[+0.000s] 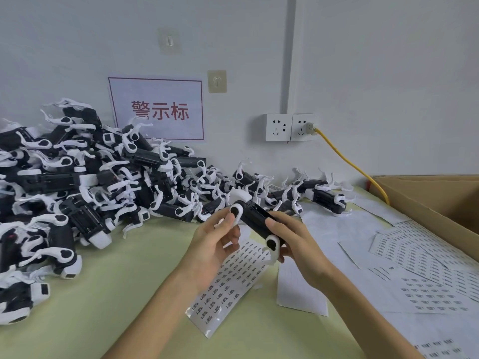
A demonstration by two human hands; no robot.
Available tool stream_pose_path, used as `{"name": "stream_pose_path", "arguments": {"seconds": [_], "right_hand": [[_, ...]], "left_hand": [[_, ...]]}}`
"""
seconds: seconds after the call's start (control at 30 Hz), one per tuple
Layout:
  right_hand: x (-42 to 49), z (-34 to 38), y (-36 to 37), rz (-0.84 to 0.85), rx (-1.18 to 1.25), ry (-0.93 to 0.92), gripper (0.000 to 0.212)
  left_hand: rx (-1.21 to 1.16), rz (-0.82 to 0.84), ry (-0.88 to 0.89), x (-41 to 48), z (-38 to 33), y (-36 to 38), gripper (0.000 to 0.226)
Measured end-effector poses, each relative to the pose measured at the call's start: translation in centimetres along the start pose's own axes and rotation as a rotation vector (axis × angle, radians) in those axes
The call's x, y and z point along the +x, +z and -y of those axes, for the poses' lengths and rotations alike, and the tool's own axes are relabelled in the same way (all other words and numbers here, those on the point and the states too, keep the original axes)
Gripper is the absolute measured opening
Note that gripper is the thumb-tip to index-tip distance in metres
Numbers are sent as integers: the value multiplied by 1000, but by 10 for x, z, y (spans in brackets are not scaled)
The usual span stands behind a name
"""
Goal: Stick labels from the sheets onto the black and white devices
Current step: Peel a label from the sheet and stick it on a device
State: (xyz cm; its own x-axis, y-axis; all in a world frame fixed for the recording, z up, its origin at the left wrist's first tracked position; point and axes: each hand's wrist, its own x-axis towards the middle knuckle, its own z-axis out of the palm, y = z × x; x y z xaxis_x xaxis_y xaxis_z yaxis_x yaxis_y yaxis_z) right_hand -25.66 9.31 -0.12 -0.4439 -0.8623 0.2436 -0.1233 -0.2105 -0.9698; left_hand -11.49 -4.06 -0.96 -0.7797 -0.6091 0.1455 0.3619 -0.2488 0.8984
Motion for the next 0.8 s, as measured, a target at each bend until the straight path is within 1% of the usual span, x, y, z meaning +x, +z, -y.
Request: {"name": "stream_pose_path", "arguments": {"seconds": [0.07, 0.13, 0.2, 0.23, 0.37, 0.43, 0.5, 0.6, 0.7, 0.8], "right_hand": [[0, -1, 1, -7, 53, 34, 18], [0, -2, 0, -4, 71, 49, 16], [0, -3, 0, 13, 87, 48, 18], [0, -3, 0, 17, 99, 47, 20], [0, -4, 0, 34, 106, 42, 32], [0, -5, 2, 40, 85, 26, 33], [1, -5, 2, 35, 68, 27, 32], [3, -6, -1, 15, 77, 55, 31], [5, -8, -2, -6, 41, 73, 36], [6, -8, 1, -46, -54, 48, 46]], "left_hand": [[-93, -1, -35, 1, 0, 1, 38], [-160, 0, -110, 0, 3, 2, 44], [-96, 20, -187, -1, 6, 3, 55], [-55, 38, -199, -1, 7, 3, 60], [-25, 92, -111, -3, 5, 4, 70], [-7, 112, -62, -4, 5, 4, 69], [-1, 125, -30, -5, 5, 4, 64], [-2, 154, -28, -6, 6, 7, 57], [-73, 157, -21, -7, 9, 10, 57], [-37, 130, 23, -6, 10, 11, 55]]}}
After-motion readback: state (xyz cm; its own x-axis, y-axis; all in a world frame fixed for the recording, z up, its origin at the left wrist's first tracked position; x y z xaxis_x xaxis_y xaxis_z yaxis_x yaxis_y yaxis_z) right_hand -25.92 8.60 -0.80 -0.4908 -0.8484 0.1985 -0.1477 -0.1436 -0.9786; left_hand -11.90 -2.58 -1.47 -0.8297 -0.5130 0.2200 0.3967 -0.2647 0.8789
